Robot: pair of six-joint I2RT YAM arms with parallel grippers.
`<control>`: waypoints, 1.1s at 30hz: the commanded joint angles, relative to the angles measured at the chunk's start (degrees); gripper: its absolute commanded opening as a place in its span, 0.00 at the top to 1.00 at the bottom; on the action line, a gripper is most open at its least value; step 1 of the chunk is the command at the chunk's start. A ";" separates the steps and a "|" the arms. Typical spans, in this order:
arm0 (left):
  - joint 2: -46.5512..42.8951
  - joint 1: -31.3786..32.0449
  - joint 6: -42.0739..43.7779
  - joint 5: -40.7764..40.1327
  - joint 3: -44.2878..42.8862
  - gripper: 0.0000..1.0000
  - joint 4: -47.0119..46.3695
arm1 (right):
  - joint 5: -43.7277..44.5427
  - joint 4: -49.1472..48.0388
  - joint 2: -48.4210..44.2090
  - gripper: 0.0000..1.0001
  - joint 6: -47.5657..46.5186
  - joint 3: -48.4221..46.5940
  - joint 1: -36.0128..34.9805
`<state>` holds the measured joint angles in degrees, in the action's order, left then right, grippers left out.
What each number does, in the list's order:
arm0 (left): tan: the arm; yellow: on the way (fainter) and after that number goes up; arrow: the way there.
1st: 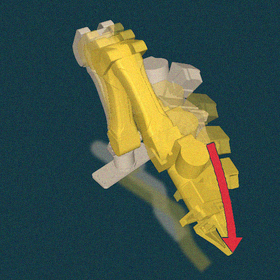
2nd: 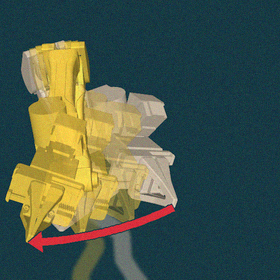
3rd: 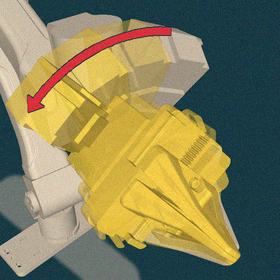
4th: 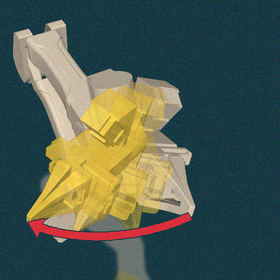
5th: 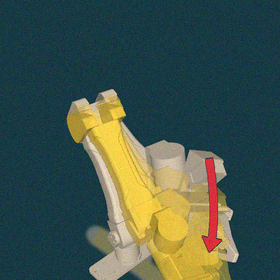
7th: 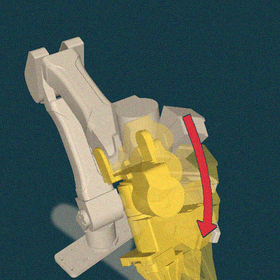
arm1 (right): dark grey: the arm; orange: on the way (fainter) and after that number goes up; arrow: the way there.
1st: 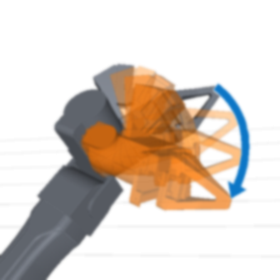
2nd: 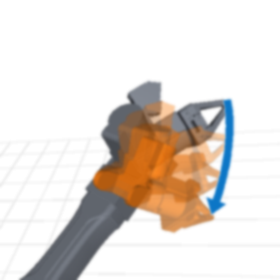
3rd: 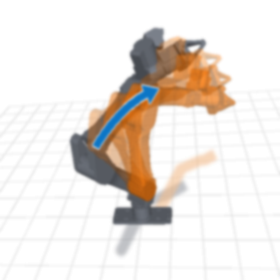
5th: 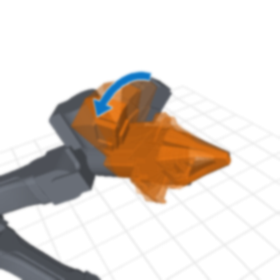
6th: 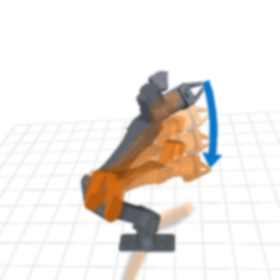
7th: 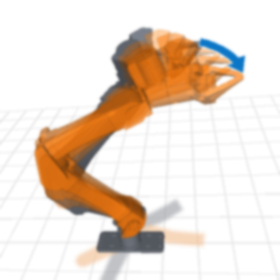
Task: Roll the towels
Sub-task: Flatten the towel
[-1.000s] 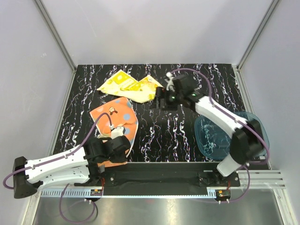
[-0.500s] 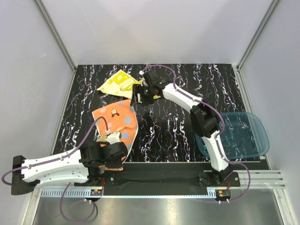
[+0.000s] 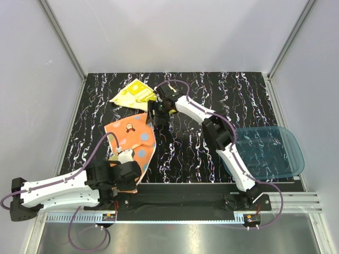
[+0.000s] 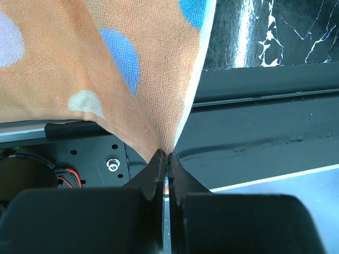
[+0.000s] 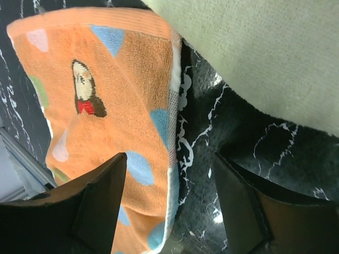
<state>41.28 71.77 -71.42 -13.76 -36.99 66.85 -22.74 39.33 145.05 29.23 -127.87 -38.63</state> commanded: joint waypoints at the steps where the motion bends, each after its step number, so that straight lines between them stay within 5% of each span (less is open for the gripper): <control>1: -1.46 0.39 -0.56 -0.13 -2.12 1.00 1.18 | -3.97 -0.13 1.63 0.28 2.67 -3.26 -0.13; 9: -3.48 0.39 -0.83 -0.74 -1.33 1.00 2.58 | -9.24 -4.78 5.59 0.46 7.50 -5.45 -0.57; 19: -6.03 0.39 -1.01 -3.64 -4.31 1.00 6.89 | -8.90 -4.62 0.77 0.99 5.31 -1.87 -0.22; 33: -3.84 0.30 0.58 -13.75 -20.40 1.00 19.72 | 9.99 5.22 -38.05 1.00 0.21 28.72 3.04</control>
<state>37.36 71.85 -71.70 -23.16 -54.06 77.14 -18.59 40.66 116.40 30.74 -102.91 -35.59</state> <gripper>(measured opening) 0.016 0.021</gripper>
